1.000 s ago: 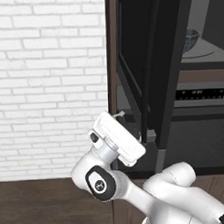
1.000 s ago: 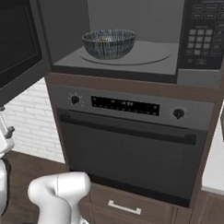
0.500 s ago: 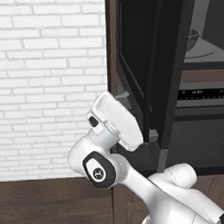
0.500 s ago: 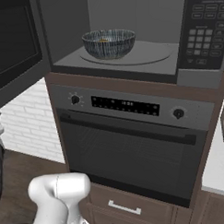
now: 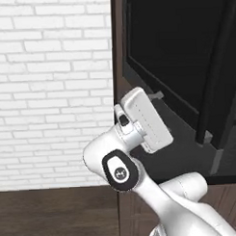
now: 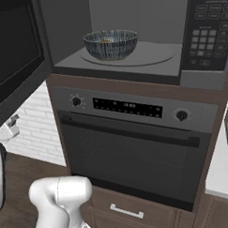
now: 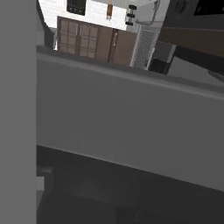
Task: Pick the avocado from the sink and place it in the bowl. Then pick the bowl and place it in the microwave. Then close the microwave door and press the start button.
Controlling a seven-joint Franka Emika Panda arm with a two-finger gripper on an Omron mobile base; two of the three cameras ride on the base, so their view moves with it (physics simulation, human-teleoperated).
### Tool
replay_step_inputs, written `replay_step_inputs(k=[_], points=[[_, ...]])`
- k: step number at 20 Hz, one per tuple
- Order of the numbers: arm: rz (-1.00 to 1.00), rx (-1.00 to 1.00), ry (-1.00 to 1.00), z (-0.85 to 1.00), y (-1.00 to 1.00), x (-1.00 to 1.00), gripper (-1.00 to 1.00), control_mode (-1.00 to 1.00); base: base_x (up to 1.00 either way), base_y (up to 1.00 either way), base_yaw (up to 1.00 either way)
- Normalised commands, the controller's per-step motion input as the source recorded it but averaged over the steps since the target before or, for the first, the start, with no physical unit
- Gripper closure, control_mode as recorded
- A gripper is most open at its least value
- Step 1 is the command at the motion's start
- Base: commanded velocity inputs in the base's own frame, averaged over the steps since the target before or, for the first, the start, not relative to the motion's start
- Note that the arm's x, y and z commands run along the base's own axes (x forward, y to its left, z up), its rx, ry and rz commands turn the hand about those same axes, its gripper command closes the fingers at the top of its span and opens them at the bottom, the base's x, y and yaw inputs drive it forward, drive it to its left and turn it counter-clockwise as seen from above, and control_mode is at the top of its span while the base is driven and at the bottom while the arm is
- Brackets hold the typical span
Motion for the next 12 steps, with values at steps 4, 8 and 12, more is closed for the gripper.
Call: replay_step_inputs(k=[4,8,12], points=[[0.33,0.27,0.0,0.11,-0.96,0.19,-1.0,-1.0,0.0,0.0,0.0],[0.37,0.28,0.01,0.15,-0.83,0.37,-1.0,-1.0,0.0,0.0,0.0],[0.32,0.24,0.18,0.47,-0.49,0.63,-1.0,-1.0,0.0,0.0,0.0]])
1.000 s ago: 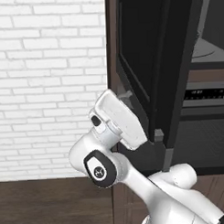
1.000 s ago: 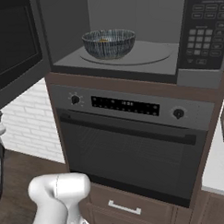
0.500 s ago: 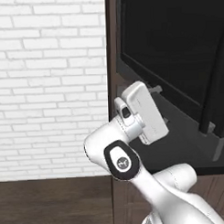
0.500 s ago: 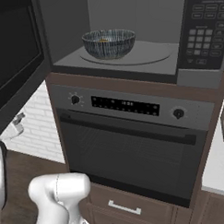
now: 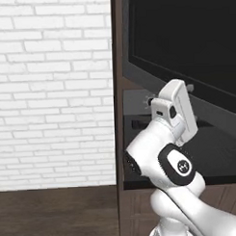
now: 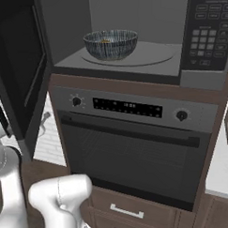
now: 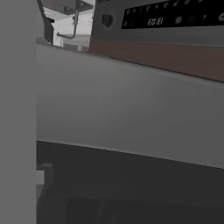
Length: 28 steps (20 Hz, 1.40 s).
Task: Pick the avocado from the sink and place it in the bowl. Then pick the bowl and place it in the microwave. Then close the microwave door and press the start button.
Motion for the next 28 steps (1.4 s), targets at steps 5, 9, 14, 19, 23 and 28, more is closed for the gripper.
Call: replay_step_inputs(k=[5,9,14,19,23,28], points=[[0.05,0.3,0.31,0.63,-0.08,0.65,-1.0,-1.0,0.0,0.0,0.0],[-0.06,0.35,0.37,0.57,-0.25,0.47,-1.0,-1.0,0.0,0.0,0.0],[-0.19,0.36,0.37,0.51,-0.28,0.33,-1.0,-1.0,0.0,0.0,0.0],[0.0,0.35,0.33,0.37,-0.79,0.22,-1.0,-1.0,0.0,0.0,0.0],[0.04,0.31,0.29,0.45,-0.75,0.41,-1.0,-1.0,0.0,0.0,0.0],[0.18,0.29,0.17,0.48,-0.46,0.6,-1.0,-1.0,0.0,0.0,0.0]])
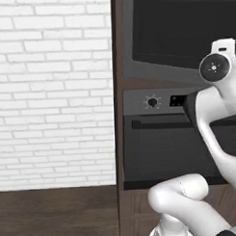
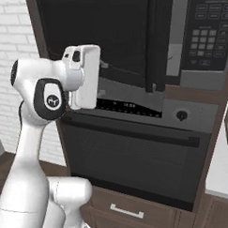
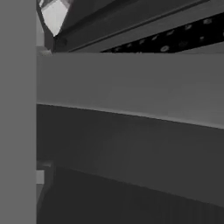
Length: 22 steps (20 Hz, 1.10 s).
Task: Pick the avocado from the sink and place it in the bowl. Then pick the bowl and place it in the microwave. Then close the microwave door and press the start button.
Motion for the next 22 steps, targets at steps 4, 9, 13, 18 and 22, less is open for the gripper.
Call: replay_step_inputs(k=[4,9,13,18,22], points=[[0.19,0.28,0.11,0.1,-0.18,0.76,-1.0,-1.0,0.0,0.0,0.0],[0.15,0.33,0.02,-0.01,-0.09,0.82,-1.0,-1.0,0.0,0.0,0.0],[0.12,0.3,0.0,-0.21,-0.01,0.75,-1.0,-1.0,0.0,0.0,0.0],[0.13,0.22,0.0,-0.48,0.0,0.39,-1.0,-1.0,0.0,0.0,0.0],[0.15,0.13,-0.03,-0.31,-0.06,-0.36,-1.0,-1.0,0.0,0.0,0.0]])
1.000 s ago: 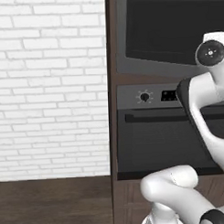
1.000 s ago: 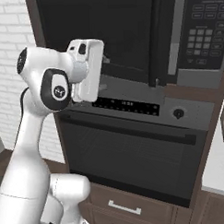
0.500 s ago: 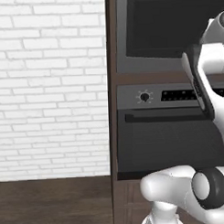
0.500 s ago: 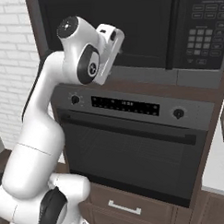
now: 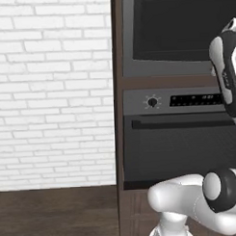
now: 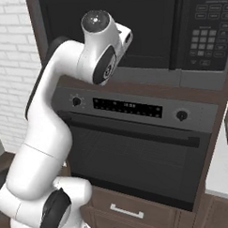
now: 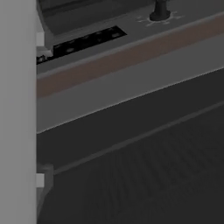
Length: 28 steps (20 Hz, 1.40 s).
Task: Pick the avocado from the sink and place it in the bowl. Then pick the bowl and place it in the microwave. Then close the microwave door and press the start button.
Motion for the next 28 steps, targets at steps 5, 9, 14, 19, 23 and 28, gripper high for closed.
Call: replay_step_inputs(k=[5,9,14,19,23,28], points=[[0.14,0.11,-0.19,0.06,-0.67,-1.0,-1.0,-1.0,0.0,0.0,0.0],[0.09,0.1,-0.19,0.05,-0.86,-1.0,-1.0,-1.0,0.0,0.0,0.0],[0.03,0.04,-0.19,-0.01,-0.98,-0.68,-1.0,-1.0,0.0,0.0,0.0],[0.03,0.03,-0.14,-0.03,-0.71,-0.02,-1.0,-1.0,0.0,0.0,0.0],[0.08,0.06,-0.15,-0.09,-0.42,0.29,-1.0,-1.0,0.0,0.0,0.0],[0.11,0.07,-0.09,-0.05,-0.2,0.5,-1.0,-1.0,0.0,0.0,0.0]])
